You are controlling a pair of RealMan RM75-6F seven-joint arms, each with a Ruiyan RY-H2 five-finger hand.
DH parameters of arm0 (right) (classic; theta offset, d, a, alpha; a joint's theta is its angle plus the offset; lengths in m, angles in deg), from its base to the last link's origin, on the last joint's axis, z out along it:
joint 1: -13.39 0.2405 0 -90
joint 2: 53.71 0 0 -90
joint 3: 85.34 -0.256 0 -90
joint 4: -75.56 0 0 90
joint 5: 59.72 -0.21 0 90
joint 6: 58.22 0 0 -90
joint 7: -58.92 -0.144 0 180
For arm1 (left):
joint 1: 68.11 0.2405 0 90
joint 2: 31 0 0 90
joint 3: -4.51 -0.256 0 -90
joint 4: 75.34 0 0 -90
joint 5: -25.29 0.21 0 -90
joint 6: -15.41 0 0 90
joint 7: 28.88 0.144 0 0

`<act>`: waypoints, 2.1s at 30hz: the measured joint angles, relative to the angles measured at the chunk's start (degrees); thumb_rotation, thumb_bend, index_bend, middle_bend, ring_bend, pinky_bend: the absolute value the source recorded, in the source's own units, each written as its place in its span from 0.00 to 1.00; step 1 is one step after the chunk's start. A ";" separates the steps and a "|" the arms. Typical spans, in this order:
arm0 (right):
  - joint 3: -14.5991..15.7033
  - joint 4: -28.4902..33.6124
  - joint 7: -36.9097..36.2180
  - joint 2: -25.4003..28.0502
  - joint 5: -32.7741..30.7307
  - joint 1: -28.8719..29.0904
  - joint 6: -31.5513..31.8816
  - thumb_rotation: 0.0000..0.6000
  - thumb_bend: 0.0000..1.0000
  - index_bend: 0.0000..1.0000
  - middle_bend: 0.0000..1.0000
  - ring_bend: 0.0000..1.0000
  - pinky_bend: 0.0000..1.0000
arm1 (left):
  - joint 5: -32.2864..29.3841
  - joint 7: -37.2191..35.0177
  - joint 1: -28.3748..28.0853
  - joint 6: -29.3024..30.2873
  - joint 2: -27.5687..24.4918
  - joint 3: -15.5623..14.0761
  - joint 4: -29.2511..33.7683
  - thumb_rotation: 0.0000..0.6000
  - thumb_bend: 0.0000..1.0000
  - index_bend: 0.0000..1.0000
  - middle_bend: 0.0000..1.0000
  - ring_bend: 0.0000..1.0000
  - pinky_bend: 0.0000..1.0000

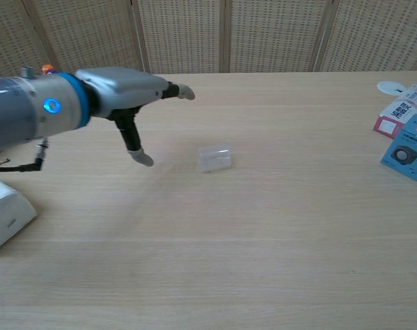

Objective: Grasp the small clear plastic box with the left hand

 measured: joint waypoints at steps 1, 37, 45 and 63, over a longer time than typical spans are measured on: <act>0.00 -0.04 -0.23 0.06 0.01 0.02 -0.07 1.00 0.00 0.00 0.00 0.00 0.00 | -1.91 1.19 -1.52 0.24 1.92 0.21 -1.90 1.00 0.11 0.04 0.00 0.00 0.00; -0.64 -1.97 -8.51 1.74 -1.74 0.56 -2.53 1.00 0.00 0.00 0.00 0.00 0.00 | -15.64 8.08 -19.30 0.74 36.97 6.34 -48.68 1.00 0.11 0.26 0.13 0.16 0.55; -0.72 -2.18 -9.41 1.93 -1.73 0.57 -2.61 1.00 0.00 0.00 0.00 0.00 0.00 | -11.83 8.28 -18.70 -0.27 39.93 6.66 -53.66 1.00 0.11 0.45 0.40 0.40 0.66; -0.45 -2.18 -8.62 1.71 -1.54 0.80 -3.13 1.00 0.00 0.00 0.00 0.00 0.00 | -2.64 3.40 -17.77 4.01 37.39 9.64 -45.66 1.00 0.14 0.63 0.54 0.54 0.74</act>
